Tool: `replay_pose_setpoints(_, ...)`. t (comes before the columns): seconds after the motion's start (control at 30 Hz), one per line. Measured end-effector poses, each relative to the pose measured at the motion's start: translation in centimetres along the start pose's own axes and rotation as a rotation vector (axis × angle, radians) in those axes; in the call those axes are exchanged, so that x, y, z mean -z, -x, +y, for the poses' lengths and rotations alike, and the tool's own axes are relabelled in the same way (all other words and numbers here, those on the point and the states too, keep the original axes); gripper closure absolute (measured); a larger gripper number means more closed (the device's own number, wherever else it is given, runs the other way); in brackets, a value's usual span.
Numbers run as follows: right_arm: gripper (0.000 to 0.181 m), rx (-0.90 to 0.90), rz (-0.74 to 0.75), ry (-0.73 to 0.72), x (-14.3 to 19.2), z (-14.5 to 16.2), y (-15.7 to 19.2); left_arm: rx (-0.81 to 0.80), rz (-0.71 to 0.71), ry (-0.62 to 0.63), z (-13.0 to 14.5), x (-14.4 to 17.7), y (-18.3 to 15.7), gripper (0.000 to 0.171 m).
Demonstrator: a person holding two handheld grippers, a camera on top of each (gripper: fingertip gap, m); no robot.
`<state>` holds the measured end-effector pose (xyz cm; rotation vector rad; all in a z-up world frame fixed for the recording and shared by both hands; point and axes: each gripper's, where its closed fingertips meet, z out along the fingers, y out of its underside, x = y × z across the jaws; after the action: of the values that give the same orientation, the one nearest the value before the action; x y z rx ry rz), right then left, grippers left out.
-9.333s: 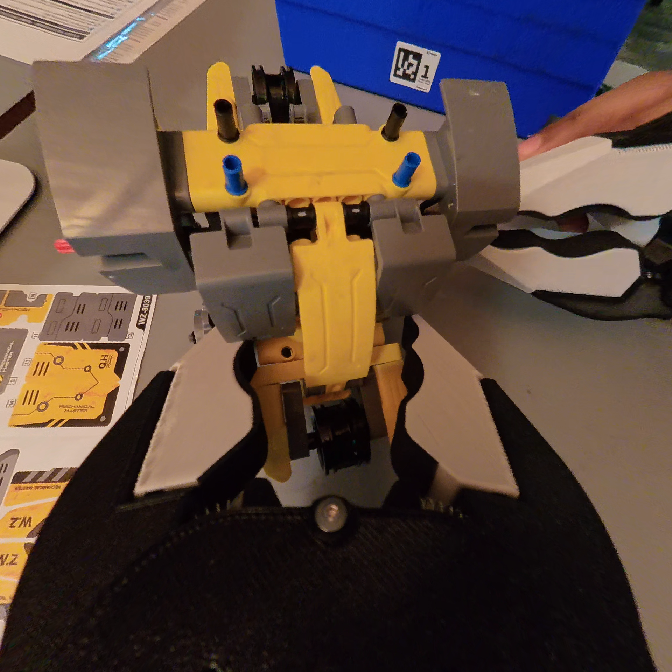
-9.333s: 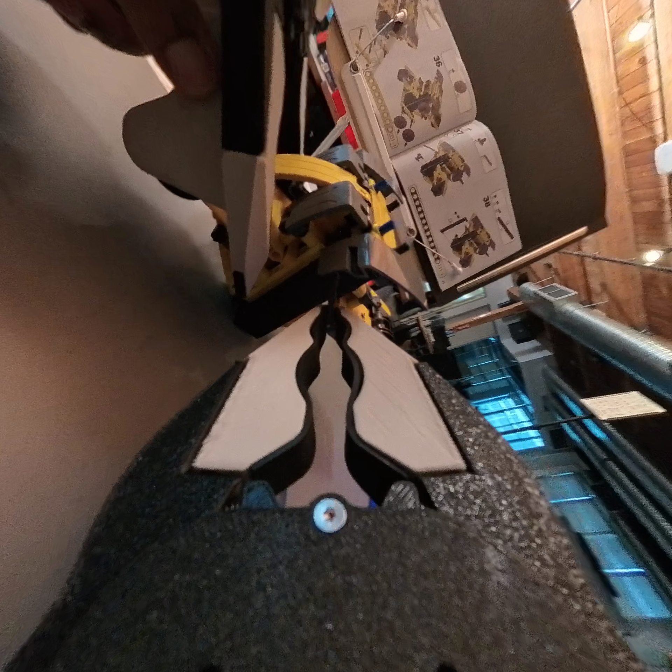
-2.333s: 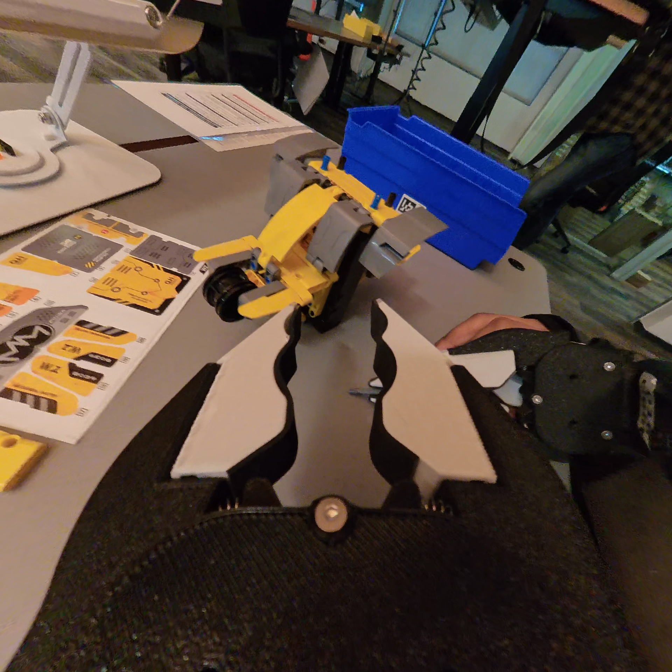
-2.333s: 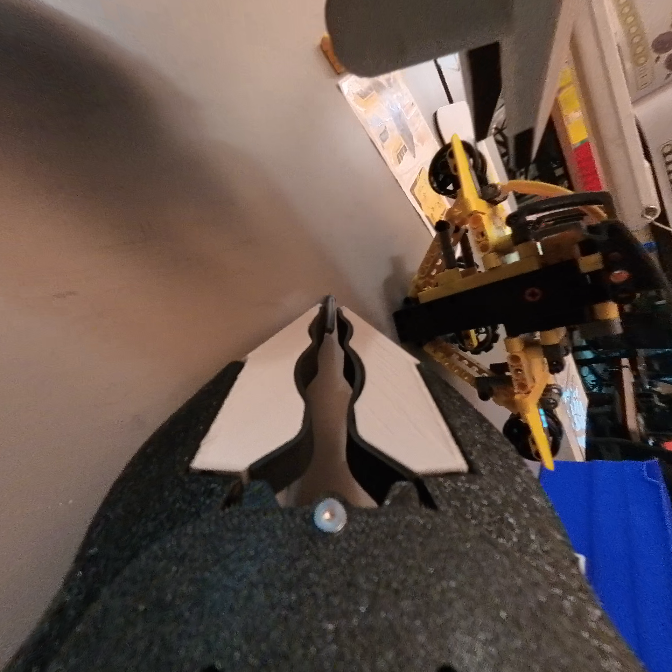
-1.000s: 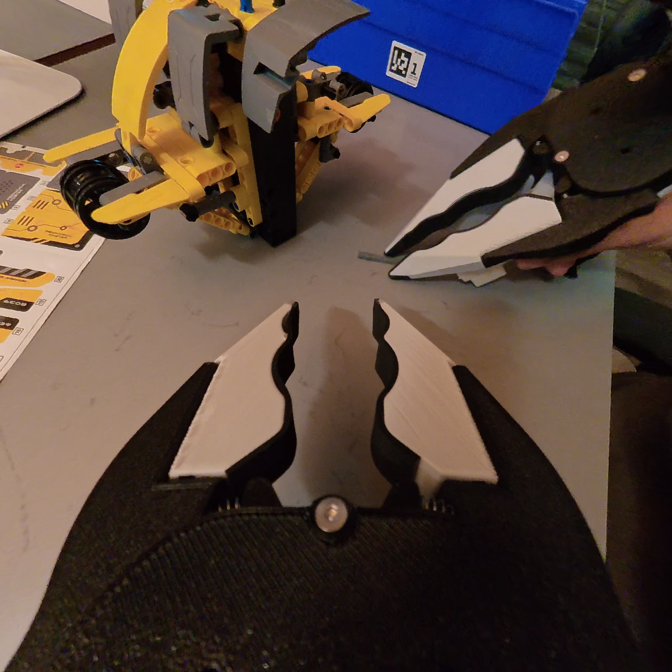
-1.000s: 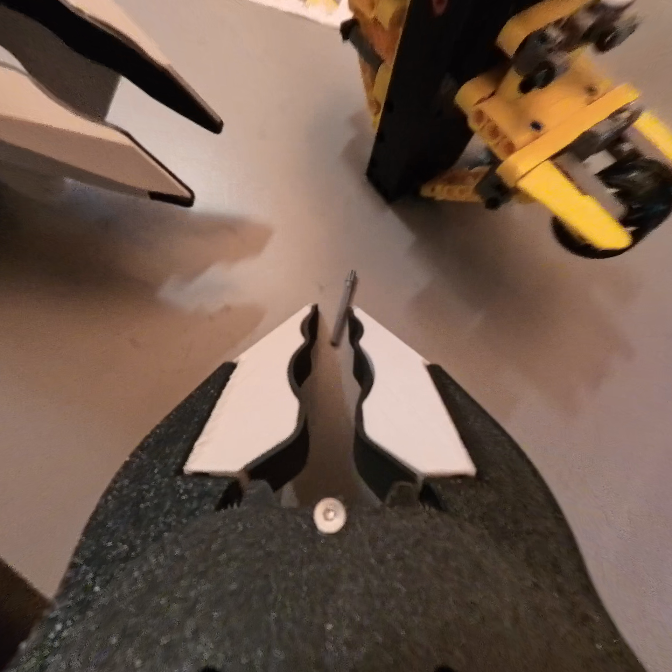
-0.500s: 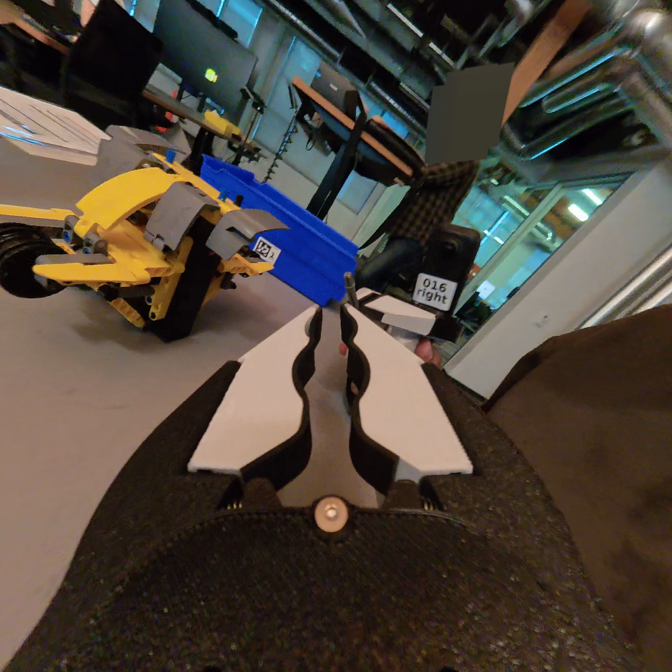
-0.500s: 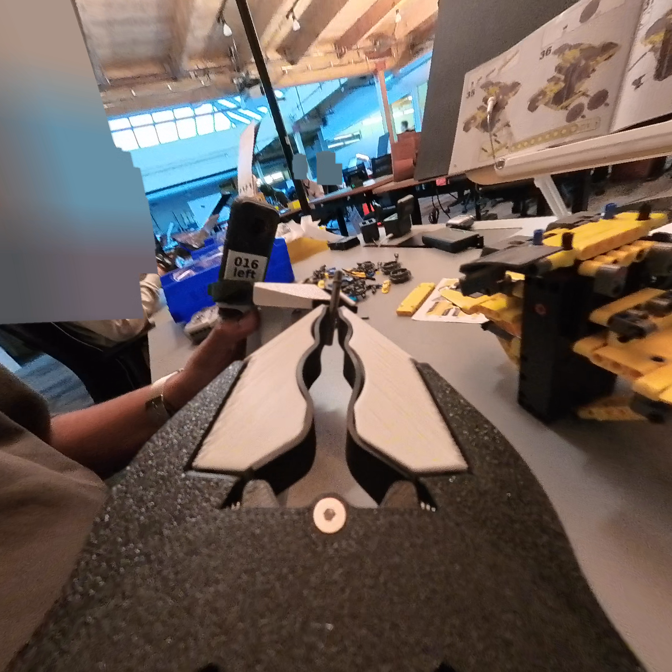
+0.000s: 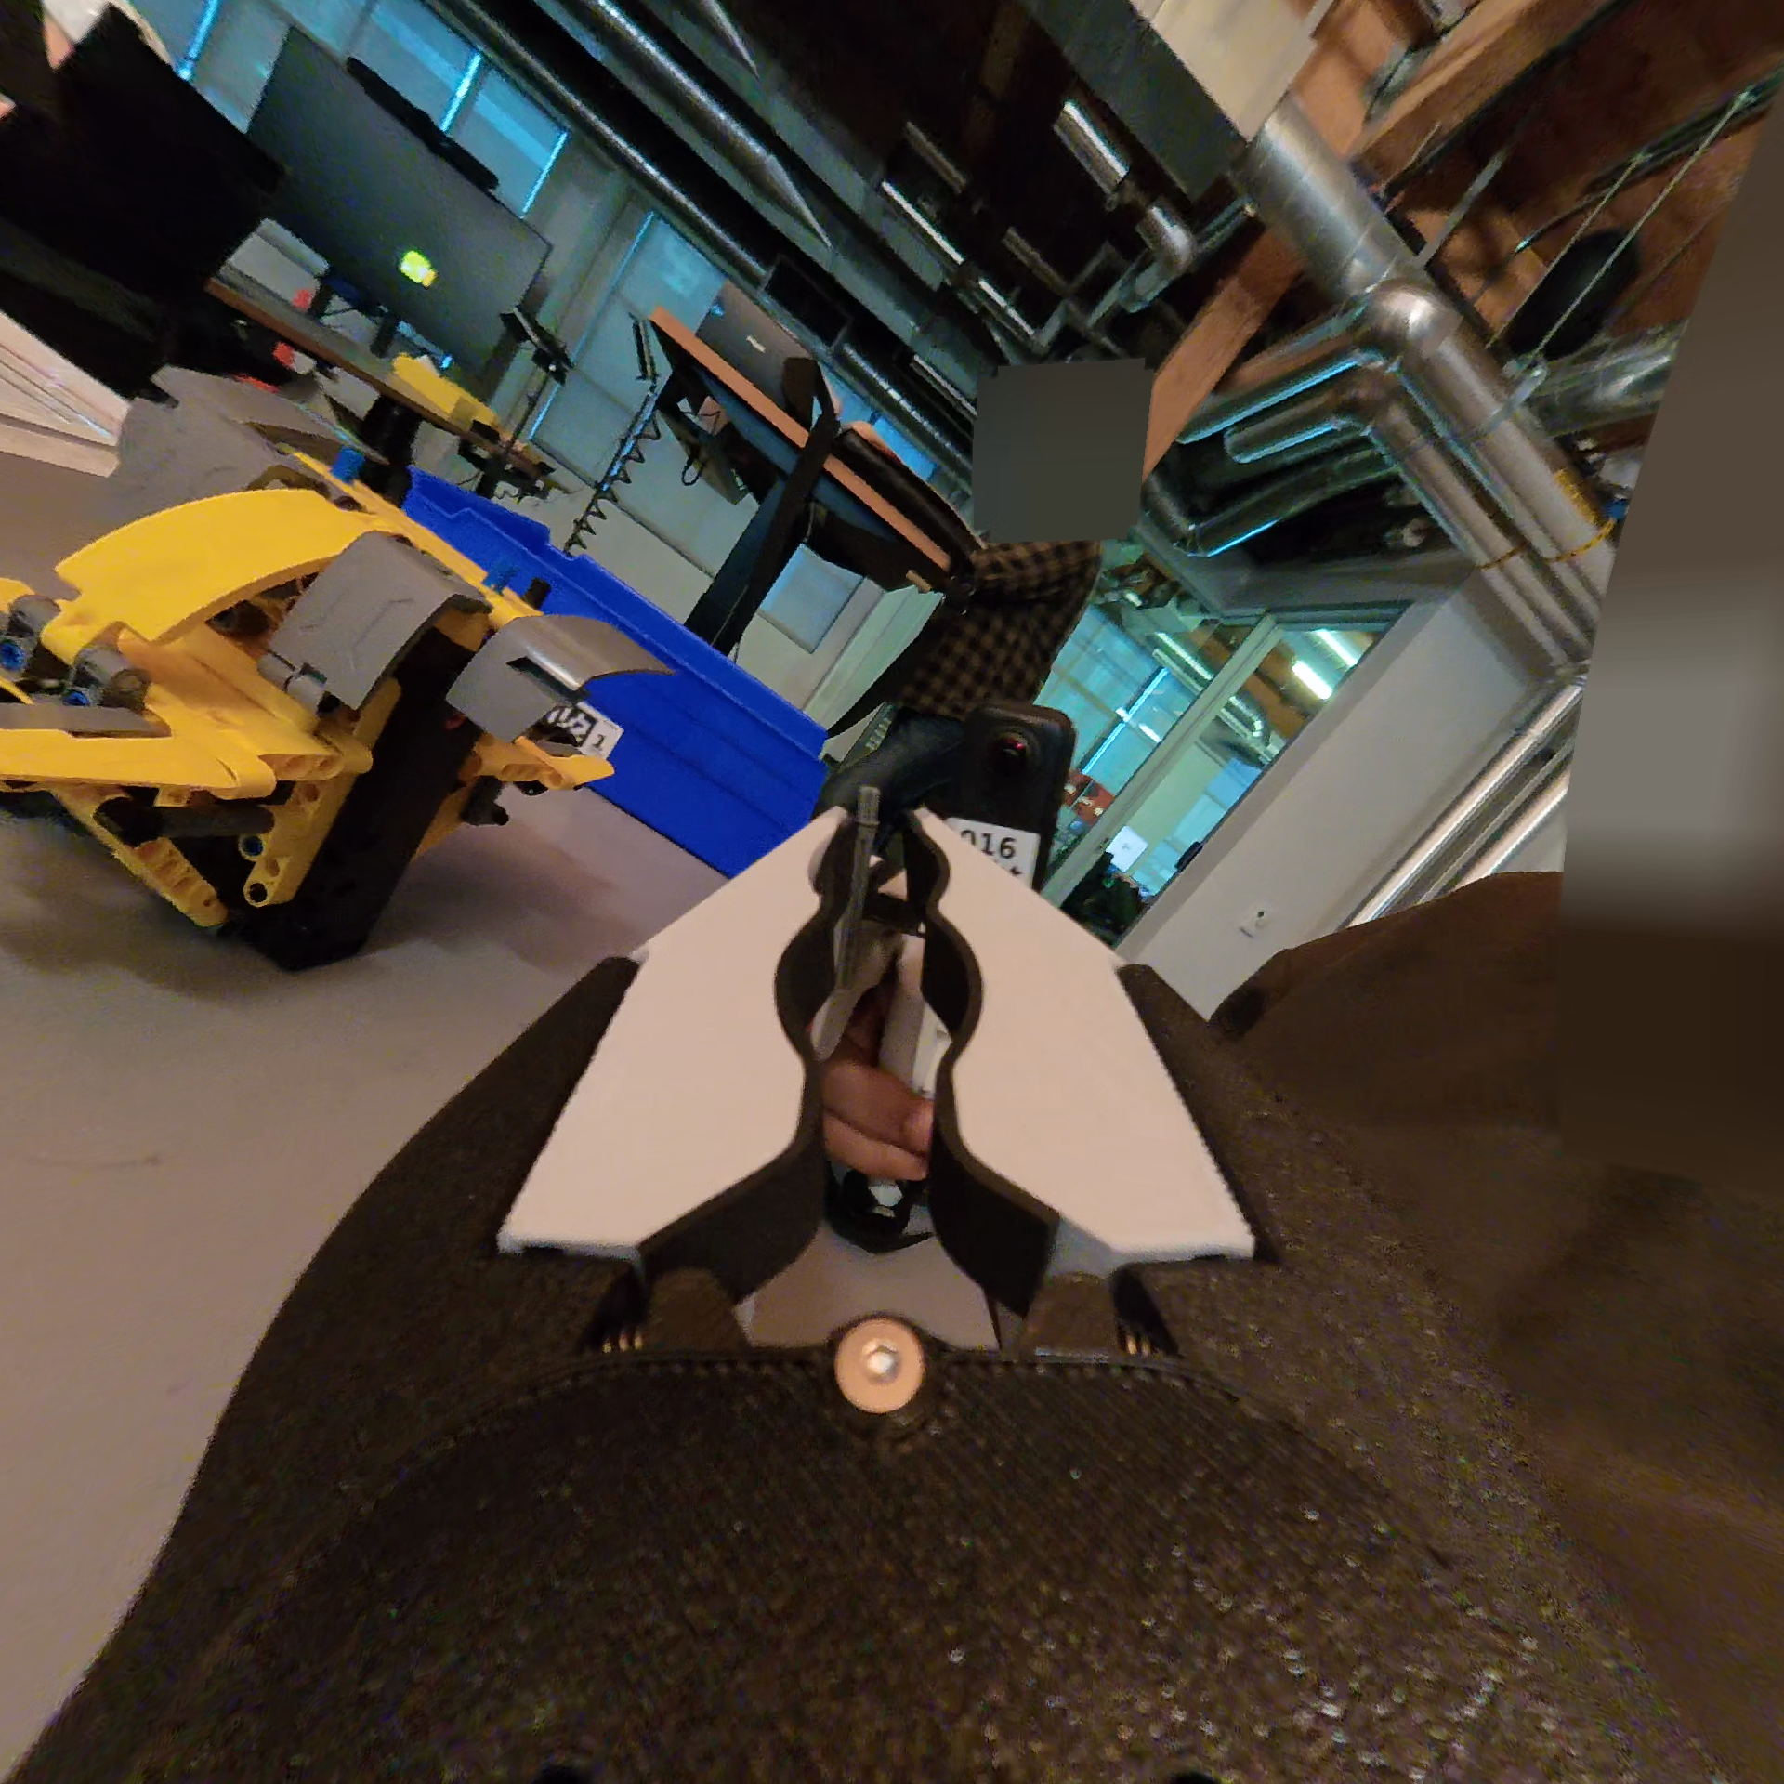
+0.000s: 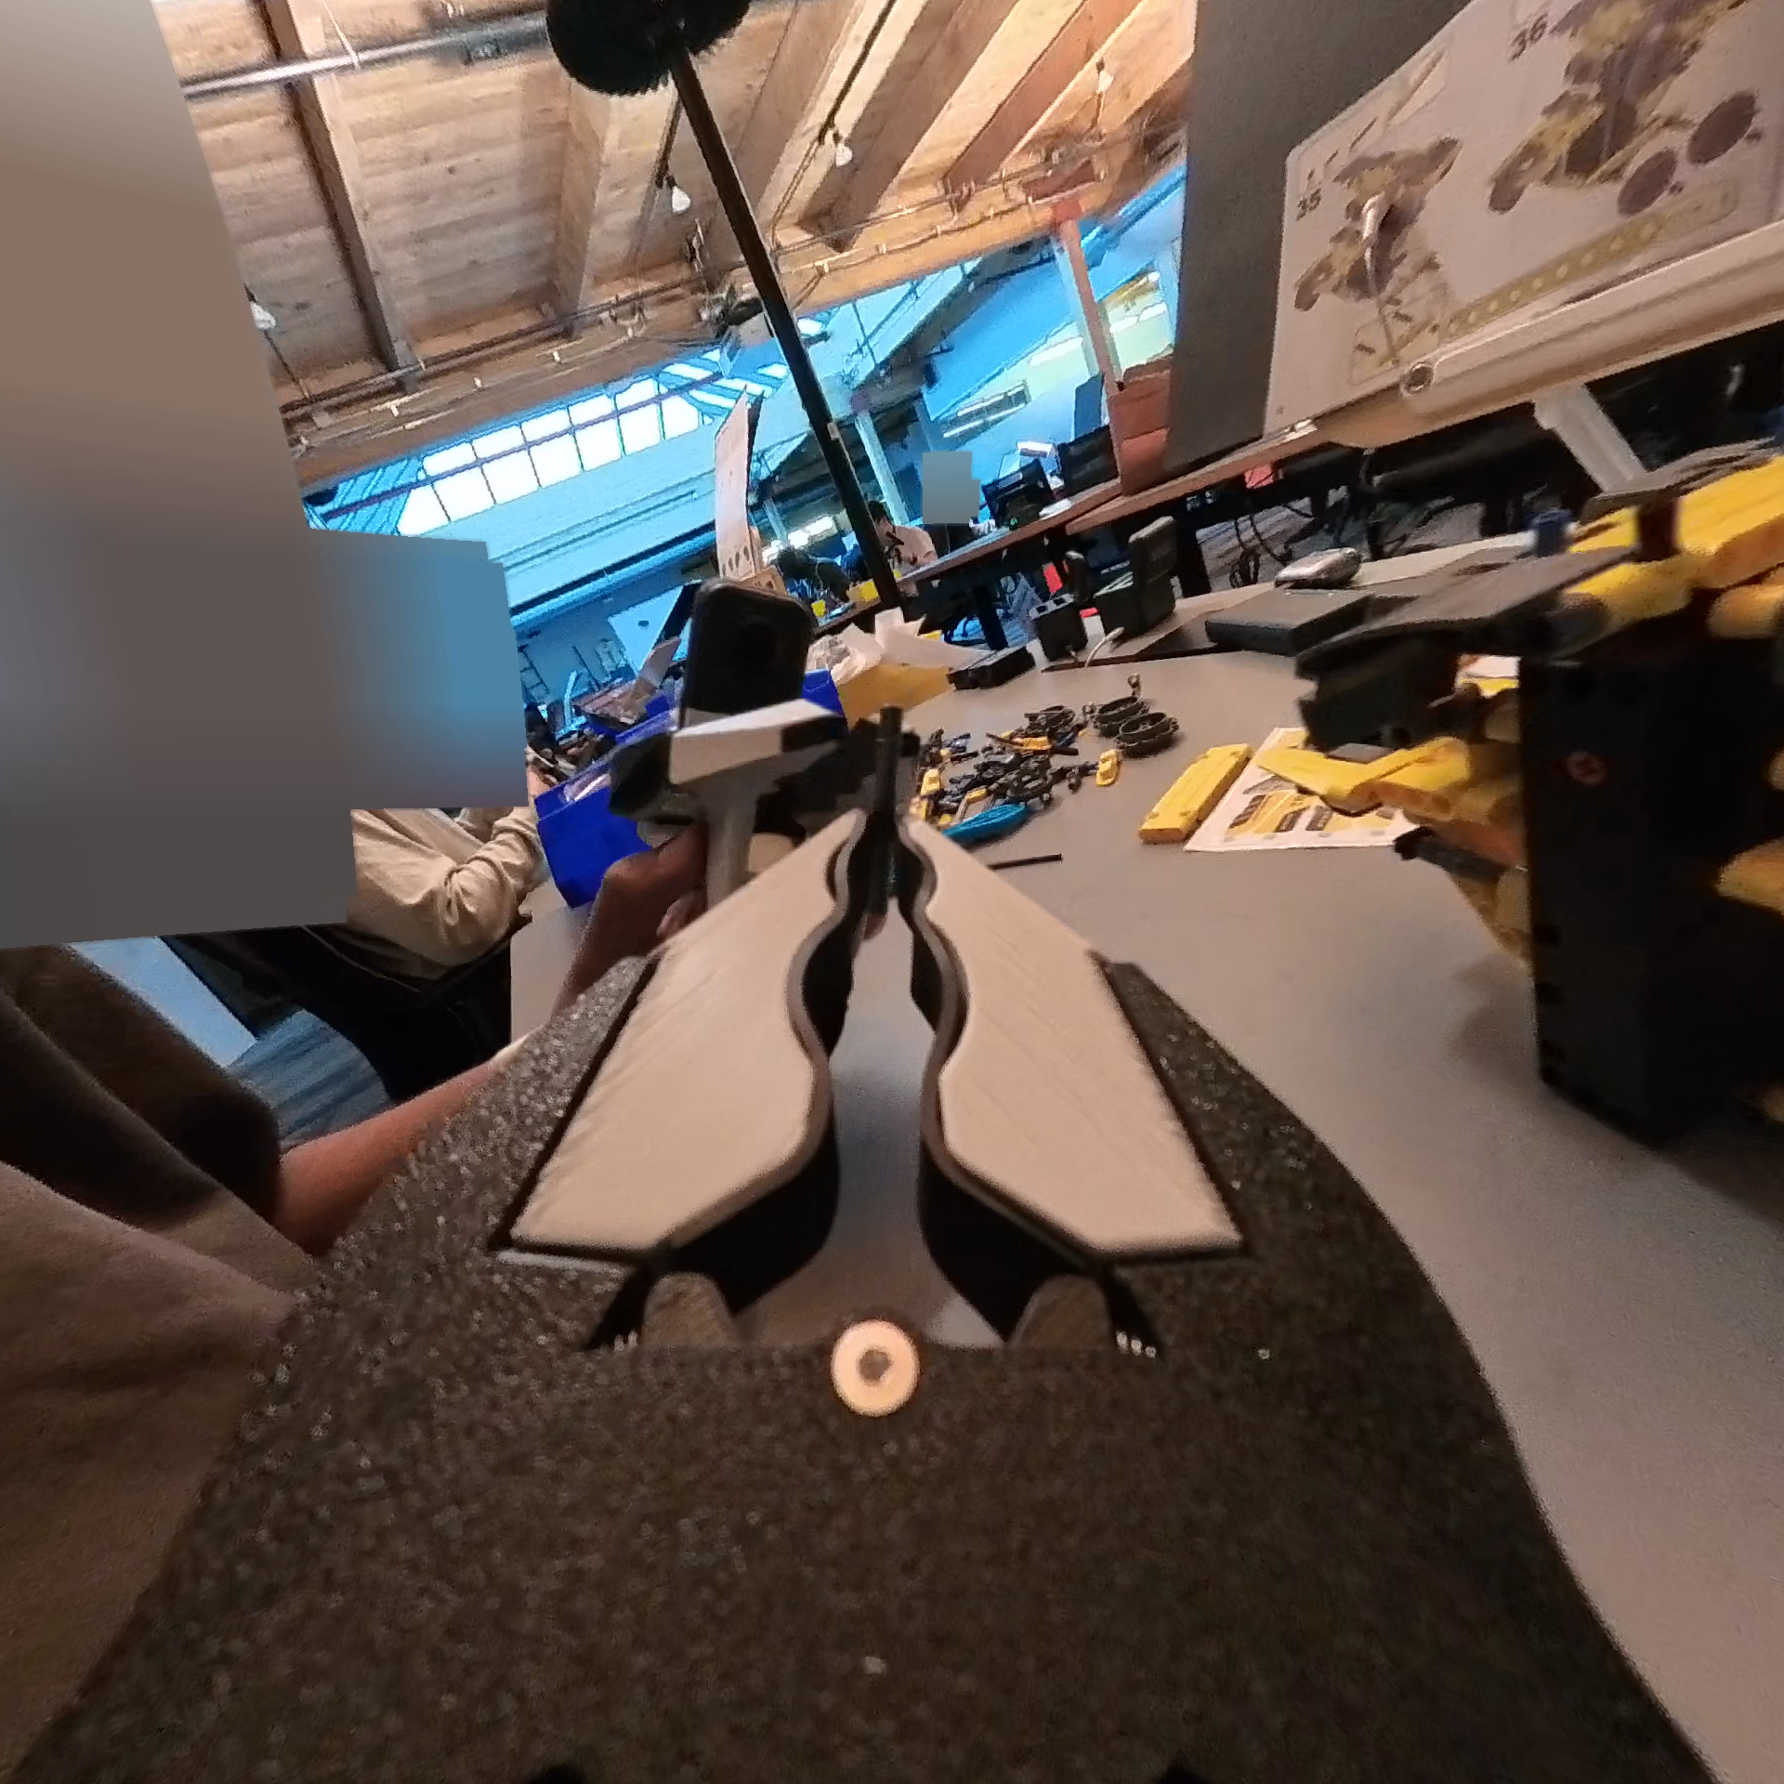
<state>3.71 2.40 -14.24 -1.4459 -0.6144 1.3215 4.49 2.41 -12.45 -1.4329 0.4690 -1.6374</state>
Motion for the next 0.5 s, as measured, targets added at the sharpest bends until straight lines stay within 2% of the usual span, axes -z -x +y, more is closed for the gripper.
replay_pose_setpoints(0.07,0.178,0.027,0.005,0.007,-0.1,0.1,0.2,-0.019,-0.02,0.012,0.2,-0.1,0.1,0.169)
replay_pose_setpoints(0.27,0.176,0.014,0.001,0.036,0.0,0.3,0.0,-0.084,-0.059,0.041,0.4,0.0,0.2,0.169)
replay_pose_setpoints(0.43,0.159,0.017,0.052,0.021,0.9,-0.8,-1.1,-0.247,-0.164,0.081,0.6,0.1,0.5,0.169)
replay_pose_setpoints(0.5,0.158,-0.004,0.055,-0.014,1.6,-1.9,-1.4,-0.33,-0.225,0.106,0.7,0.1,0.8,0.169)
